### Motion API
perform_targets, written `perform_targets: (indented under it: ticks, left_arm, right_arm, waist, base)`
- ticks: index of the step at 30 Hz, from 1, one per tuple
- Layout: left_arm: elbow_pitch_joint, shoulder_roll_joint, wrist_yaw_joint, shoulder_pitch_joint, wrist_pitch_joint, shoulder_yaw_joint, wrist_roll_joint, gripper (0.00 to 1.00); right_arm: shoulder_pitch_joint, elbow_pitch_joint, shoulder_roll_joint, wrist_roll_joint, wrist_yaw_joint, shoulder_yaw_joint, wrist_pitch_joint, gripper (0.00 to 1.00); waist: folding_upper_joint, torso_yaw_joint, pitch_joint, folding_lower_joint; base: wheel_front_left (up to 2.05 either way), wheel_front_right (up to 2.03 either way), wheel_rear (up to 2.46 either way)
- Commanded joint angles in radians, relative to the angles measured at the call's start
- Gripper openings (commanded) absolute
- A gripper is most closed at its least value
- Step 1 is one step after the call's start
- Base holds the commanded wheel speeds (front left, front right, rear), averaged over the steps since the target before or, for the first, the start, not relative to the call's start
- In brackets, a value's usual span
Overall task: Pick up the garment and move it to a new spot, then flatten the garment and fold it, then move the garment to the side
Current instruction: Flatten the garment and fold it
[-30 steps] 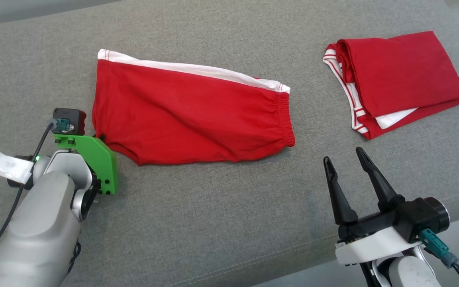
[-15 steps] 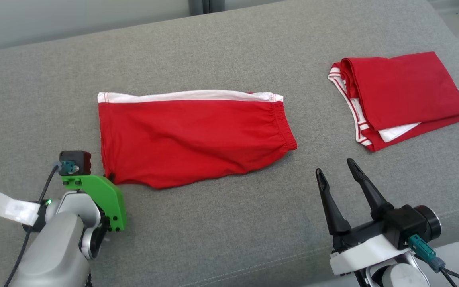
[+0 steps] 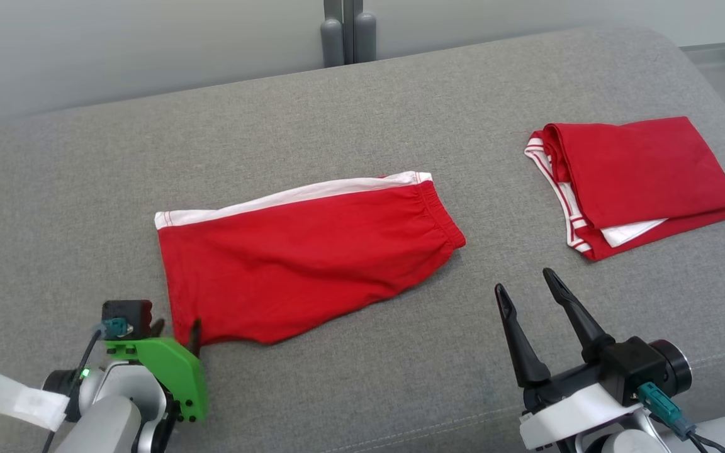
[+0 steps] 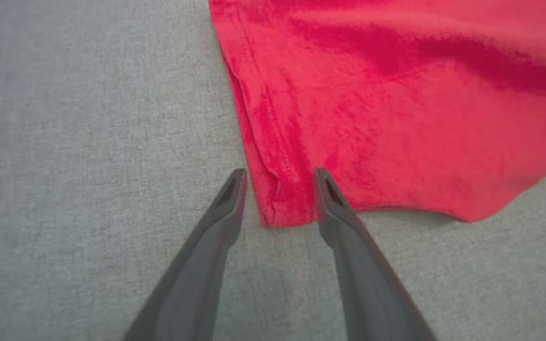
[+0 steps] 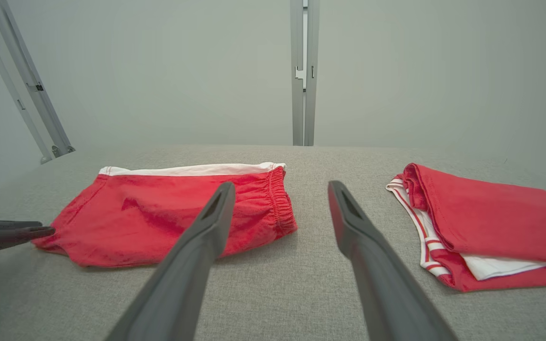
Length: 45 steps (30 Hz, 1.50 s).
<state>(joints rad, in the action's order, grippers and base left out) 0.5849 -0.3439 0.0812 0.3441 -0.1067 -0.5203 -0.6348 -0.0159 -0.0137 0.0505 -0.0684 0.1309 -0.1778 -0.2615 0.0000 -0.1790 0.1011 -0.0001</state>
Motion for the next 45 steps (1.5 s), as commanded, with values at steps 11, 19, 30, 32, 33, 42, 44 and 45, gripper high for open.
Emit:
perform_targets:
  ticks: [11, 19, 30, 32, 33, 42, 44, 45]
  left_arm:
    - [-0.064, 0.044, 0.113, -0.050, 0.328, 0.095, 0.021, 1.00]
    - [-0.299, 0.141, 0.064, -0.186, 0.371, 0.301, -0.005, 1.00]
    - [-0.410, 0.179, -0.031, -0.377, 0.371, 0.359, 0.172, 1.00]
    - [-0.418, 0.179, -0.033, -0.403, 0.372, 0.347, 0.190, 1.00]
    - [-0.420, 0.177, -0.034, -0.418, 0.372, 0.339, 0.195, 1.00]
    - [-0.411, 0.148, -0.023, -0.487, 0.361, 0.301, 0.239, 1.00]
    - [-0.402, 0.146, -0.021, -0.499, 0.361, 0.303, 0.234, 1.00]
    - [-0.397, 0.143, -0.019, -0.503, 0.361, 0.304, 0.236, 1.00]
  right_arm:
    - [-0.026, -0.011, 0.000, -0.006, -0.001, 0.014, 0.007, 1.00]
    - [-0.017, -0.066, 0.000, -0.083, 0.000, 0.100, 0.009, 1.00]
    - [0.002, -0.149, 0.001, -0.079, 0.000, 0.128, 0.003, 1.00]
    - [-0.001, -0.165, 0.001, -0.065, -0.001, 0.128, 0.008, 1.00]
    - [-0.002, -0.172, 0.001, -0.060, -0.001, 0.129, 0.010, 1.00]
    - [-0.013, -0.218, 0.001, -0.017, -0.001, 0.147, 0.037, 1.00]
    - [-0.018, -0.231, 0.001, -0.014, -0.001, 0.148, 0.044, 1.00]
    - [-0.018, -0.237, 0.001, -0.014, -0.001, 0.146, 0.046, 1.00]
  waist:
    - [0.0000, 0.042, -0.055, 0.0001]
    - [0.0000, 0.112, -0.109, 0.0001]
    - [0.0000, 0.181, -0.153, 0.0001]
    - [0.0000, 0.185, -0.159, 0.0001]
    - [0.0000, 0.187, -0.162, 0.0001]
    - [0.0000, 0.193, -0.178, 0.0001]
    - [0.0000, 0.192, -0.181, 0.0001]
    - [0.0000, 0.192, -0.182, 0.0001]
  base:
    - [0.00, 0.00, 0.00]
    - [0.00, 0.00, 0.00]
    - [0.00, 0.00, 0.00]
    - [0.00, 0.00, 0.00]
    - [0.00, 0.00, 0.00]
    - [0.00, 0.00, 0.00]
    - [0.00, 0.00, 0.00]
    - [0.00, 0.00, 0.00]
